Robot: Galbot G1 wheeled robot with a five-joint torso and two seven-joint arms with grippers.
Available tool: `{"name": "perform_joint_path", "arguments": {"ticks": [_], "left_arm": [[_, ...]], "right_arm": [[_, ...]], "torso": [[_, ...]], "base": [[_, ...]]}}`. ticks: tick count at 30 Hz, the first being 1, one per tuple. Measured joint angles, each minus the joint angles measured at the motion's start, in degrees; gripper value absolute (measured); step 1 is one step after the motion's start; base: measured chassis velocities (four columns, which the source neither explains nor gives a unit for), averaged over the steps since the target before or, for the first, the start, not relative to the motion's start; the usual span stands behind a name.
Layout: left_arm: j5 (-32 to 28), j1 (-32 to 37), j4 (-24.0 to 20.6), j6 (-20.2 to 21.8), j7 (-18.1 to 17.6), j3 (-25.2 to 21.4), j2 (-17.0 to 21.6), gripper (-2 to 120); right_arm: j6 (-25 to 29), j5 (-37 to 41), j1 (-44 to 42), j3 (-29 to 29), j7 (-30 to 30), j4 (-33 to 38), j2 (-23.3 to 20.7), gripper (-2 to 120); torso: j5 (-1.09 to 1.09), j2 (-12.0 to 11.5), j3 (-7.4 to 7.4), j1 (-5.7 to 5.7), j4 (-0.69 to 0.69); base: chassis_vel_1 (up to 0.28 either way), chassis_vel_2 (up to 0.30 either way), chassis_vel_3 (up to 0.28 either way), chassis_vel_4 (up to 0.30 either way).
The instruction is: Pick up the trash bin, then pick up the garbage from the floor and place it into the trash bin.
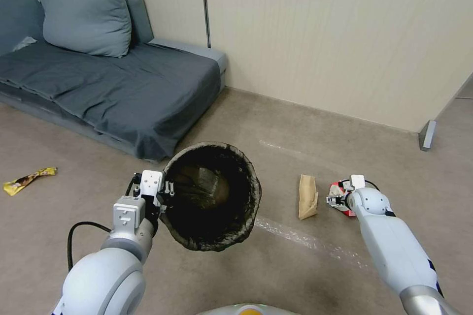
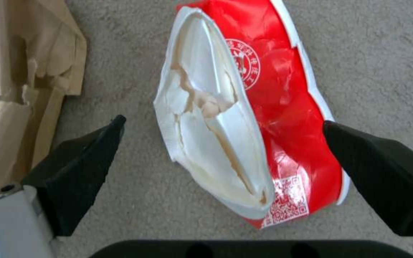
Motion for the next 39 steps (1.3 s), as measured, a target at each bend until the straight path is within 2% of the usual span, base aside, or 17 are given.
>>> {"name": "perform_joint_path", "arguments": {"ticks": [13, 16, 17, 20, 22, 23, 24, 25, 27, 29, 31, 32, 35, 36, 38, 39], "left_arm": [[0.2, -0.1, 0.7, 0.0, 0.1, 0.1, -0.2, 0], [0.2, -0.4, 0.9, 0.0, 0.1, 0.1, -0.2, 0], [0.2, -0.4, 0.9, 0.0, 0.1, 0.1, -0.2, 0], [0.1, -0.6, 1.1, 0.0, 0.1, 0.1, -0.2, 0], [0.1, -0.6, 1.1, 0.0, 0.1, 0.1, -0.2, 0], [0.1, -0.7, 1.3, 0.0, 0.1, 0.1, -0.2, 0], [0.1, -0.8, 1.4, 0.0, 0.1, 0.1, -0.2, 0], [0.1, -0.8, 1.4, 0.0, 0.1, 0.1, -0.2, 0], [0.1, -0.8, 1.6, 0.0, 0.1, 0.2, -0.2, 0], [0.1, -0.9, 1.7, 0.0, 0.1, 0.2, -0.2, 0], [0.1, -0.9, 1.7, 0.0, 0.1, 0.3, -0.2, 0], [0.1, -0.9, 1.7, 0.0, 0.1, 0.3, -0.2, 0], [0.2, -0.9, 1.8, 0.0, 0.2, 0.3, -0.2, 0], [0.2, -0.9, 1.8, 0.0, 0.2, 0.3, -0.2, 0], [0.4, -0.9, 1.9, 0.0, 0.2, 0.3, -0.2, 0], [0.4, -0.9, 1.9, 0.0, 0.2, 0.3, -0.2, 0]], "right_arm": [[0.8, 0.2, 0.6, 0.6, -0.3, -2.0, 0.6, 100], [0.8, 0.2, 0.0, 1.3, -0.3, -2.2, 1.5, 89], [0.8, 0.2, 0.0, 1.3, -0.3, -2.2, 1.5, 89], [0.8, 0.0, -1.1, 1.8, -0.3, -2.1, 2.0, 76], [0.8, 0.0, -1.1, 1.8, -0.3, -2.1, 2.0, 76], [0.9, -0.5, -2.0, 2.0, -0.5, -1.9, 2.1, 66], [0.9, -0.7, -2.2, 2.2, -0.6, -1.8, 2.1, 61], [0.9, -0.7, -2.2, 2.2, -0.6, -1.8, 2.1, 61], [1.0, -0.9, -2.5, 2.4, -0.7, -1.8, 2.1, 50], [1.0, -1.0, -2.5, 2.5, -0.7, -1.9, 2.1, 49], [1.0, -1.0, -2.5, 2.7, -0.7, -1.9, 2.0, 36], [1.0, -1.0, -2.5, 2.7, -0.7, -1.9, 2.0, 36], [1.0, -0.9, -2.5, 2.9, -0.8, -2.0, 1.7, 25], [1.0, -0.9, -2.5, 2.9, -0.8, -2.0, 1.7, 25], [1.0, -0.8, -2.4, 3.0, -0.9, -2.1, 1.4, 14], [1.0, -0.8, -2.4, 3.0, -0.9, -2.1, 1.4, 14]], "torso": [[0.0, 0.0, 0.0, 0.0, -0.02], [-0.01, 0.0, 0.0, 0.0, 0.0], [-0.01, 0.0, 0.0, 0.0, 0.0], [0.01, 0.0, 0.0, 0.0, 0.0], [0.01, 0.0, 0.0, 0.0, 0.0], [-0.02, 0.0, 0.0, 0.0, -0.02], [-0.02, 0.0, 0.0, 0.0, -0.02], [-0.02, 0.0, 0.0, 0.0, -0.02], [-0.03, 0.0, -0.01, 0.0, -0.01], [-0.02, 0.0, -0.01, 0.0, -0.01], [-0.01, 0.0, -0.01, 0.0, 0.0], [-0.01, 0.0, -0.01, 0.0, 0.0], [0.0, 0.0, 0.0, 0.0, 0.0], [0.0, 0.0, 0.0, 0.0, 0.0], [0.02, 0.0, 0.0, 0.0, 0.01], [0.02, 0.0, 0.0, 0.0, 0.01]], "base": [[0.0, 0.0, 0.0, 0.0], [0.0, 0.0, 0.0, 0.0], [0.0, 0.0, 0.0, 0.0], [0.0, 0.0, 0.0, 0.0], [0.0, 0.0, 0.0, 0.0], [0.0, 0.0, 0.0, 0.0], [0.0, 0.0, 0.0, 0.0], [0.0, 0.0, 0.0, 0.0], [0.0, 0.0, 0.0, 0.0], [0.0, 0.0, 0.0, 0.0], [0.0, 0.0, 0.0, 0.0], [0.0, 0.0, 0.0, 0.0], [0.0, 0.0, 0.0, 0.0], [0.0, 0.0, 0.0, 0.0], [0.0, 0.0, 0.0, 0.0], [0.0, 0.0, 0.0, 0.0]]}}
